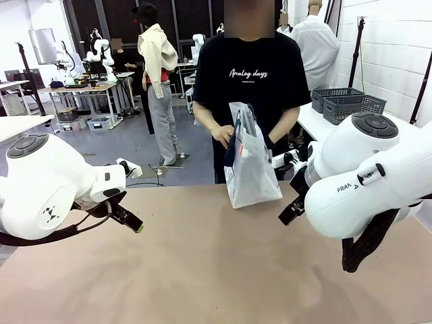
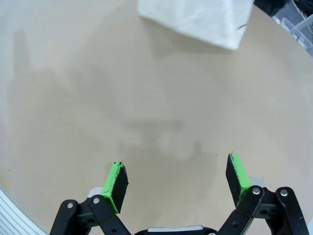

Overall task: Transfer purchased items from the store into the shopping bag.
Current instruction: Open the Reusable shopping bag in the center of the table.

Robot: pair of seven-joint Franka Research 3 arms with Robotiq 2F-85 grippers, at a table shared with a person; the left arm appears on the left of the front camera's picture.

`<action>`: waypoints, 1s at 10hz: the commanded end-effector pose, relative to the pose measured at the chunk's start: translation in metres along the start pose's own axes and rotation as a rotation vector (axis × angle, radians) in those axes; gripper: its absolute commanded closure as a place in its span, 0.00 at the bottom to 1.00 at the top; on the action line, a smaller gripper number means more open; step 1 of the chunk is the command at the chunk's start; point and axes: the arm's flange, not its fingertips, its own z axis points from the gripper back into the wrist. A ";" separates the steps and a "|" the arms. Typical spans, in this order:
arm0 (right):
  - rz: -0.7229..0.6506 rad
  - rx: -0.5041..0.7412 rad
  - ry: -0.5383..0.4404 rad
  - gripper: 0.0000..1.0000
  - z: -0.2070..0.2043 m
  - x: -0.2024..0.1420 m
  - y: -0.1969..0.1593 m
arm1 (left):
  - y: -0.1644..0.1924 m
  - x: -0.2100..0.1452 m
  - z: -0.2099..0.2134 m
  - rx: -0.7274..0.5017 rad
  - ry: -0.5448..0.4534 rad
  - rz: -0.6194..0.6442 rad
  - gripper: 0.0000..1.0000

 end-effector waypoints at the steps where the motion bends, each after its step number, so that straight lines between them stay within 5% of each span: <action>1: 0.000 0.000 0.000 0.00 0.000 0.000 0.000 | 0.001 -0.001 0.000 0.001 0.000 0.003 0.00; 10: 0.000 0.000 0.000 0.00 0.000 0.000 0.000 | 0.001 -0.001 0.000 0.001 0.000 0.003 0.00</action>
